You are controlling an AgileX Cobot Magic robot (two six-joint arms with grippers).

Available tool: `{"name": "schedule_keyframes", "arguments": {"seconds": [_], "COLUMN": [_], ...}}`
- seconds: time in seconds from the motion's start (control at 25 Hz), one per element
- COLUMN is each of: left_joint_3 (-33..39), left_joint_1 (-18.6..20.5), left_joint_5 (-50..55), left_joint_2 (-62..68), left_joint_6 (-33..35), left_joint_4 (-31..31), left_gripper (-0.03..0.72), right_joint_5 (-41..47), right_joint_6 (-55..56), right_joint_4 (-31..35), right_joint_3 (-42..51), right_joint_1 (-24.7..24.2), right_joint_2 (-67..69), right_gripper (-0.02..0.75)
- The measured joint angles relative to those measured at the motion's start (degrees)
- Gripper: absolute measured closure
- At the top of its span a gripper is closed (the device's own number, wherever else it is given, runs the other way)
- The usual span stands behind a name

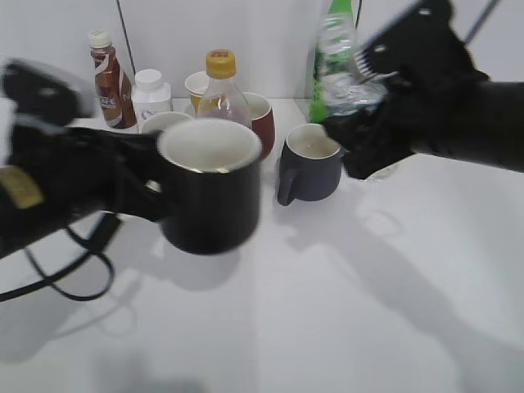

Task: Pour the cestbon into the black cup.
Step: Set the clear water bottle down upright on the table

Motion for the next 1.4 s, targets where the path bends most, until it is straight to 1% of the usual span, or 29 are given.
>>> {"name": "schedule_keyframes", "arguments": {"seconds": [0.08, 0.12, 0.2, 0.24, 0.32, 0.44, 0.56, 0.68, 0.76, 0.84, 0.92, 1.12, 1.4], "left_joint_3": [2.45, 3.59, 5.12, 5.44, 5.61, 5.41, 3.58, 0.2, -2.25, -4.41, -5.92, -7.74, -8.13], "left_joint_1": [0.0, 0.05, 1.08, 2.27, 5.91, 13.71, 22.3, 28.58, 30.76, 31.74, 31.85, 31.91, 31.91], "left_joint_5": [-1.84, -2.93, -5.94, -7.01, -9.58, -13.87, -17.39, -21.01, -23.38, -25.67, -27.28, -27.57, -29.17], "left_joint_2": [-2.94, -4.13, -5.36, -5.48, -5.02, -1.57, 4.4, 11.91, 16.38, 21.01, 24.9, 33.52, 36.56], "left_joint_6": [3.43, 6.23, 10.9, 12.4, 13.81, 14.07, 13.1, 8.53, 7.14, 6.49, 6.17, 5.8, 4.93], "left_joint_4": [-6.41, -9.36, -15.35, -17.55, -19.59, -19.86, -18.5, -11.57, -8.46, -7.26, -6.31, -2.38, -1.97], "left_gripper": [0.648, 0.648, 0.648, 0.648, 0.648, 0.648, 0.648, 0.648, 0.648, 0.648, 0.648, 0.648, 0.648], "right_joint_5": [-2.46, -4.29, -8.0, -9.97, -13.11, -19.22, -23.37, -27.09, -30.24, -33.5, -36.13, -39.84, -42.71], "right_joint_6": [5.41, 8.43, 12.52, 13.3, 14.24, 14.68, 16.22, 17.03, 17.4, 17.53, 17.96, 19.65, 22.09], "right_joint_4": [0.05, 0.05, 0.05, 0.19, 0.36, 0.36, 0.36, -0.37, -1.08, -1.37, -1.46, -1.56, -2.57], "right_joint_3": [2.13, 3.6, 6.27, 7.42, 8.35, 8.36, 7.4, 5.56, 4.49, 3.47, 2.64, 1.6, 1.48], "right_joint_1": [-3.06, -5.14, -9.03, -10.98, -14.02, -17.05, -18.3, -18.54, -18.54, -18.54, -18.56, -18.6, -18.6], "right_joint_2": [-0.06, -0.06, -0.06, 0.04, 0.72, 3.52, 8.64, 14.87, 18.56, 21.15, 23.51, 28.23, 34.09], "right_gripper": [0.253, 0.253, 0.253, 0.253, 0.253, 0.253, 0.253, 0.253, 0.253, 0.253, 0.253, 0.253, 0.253]}}
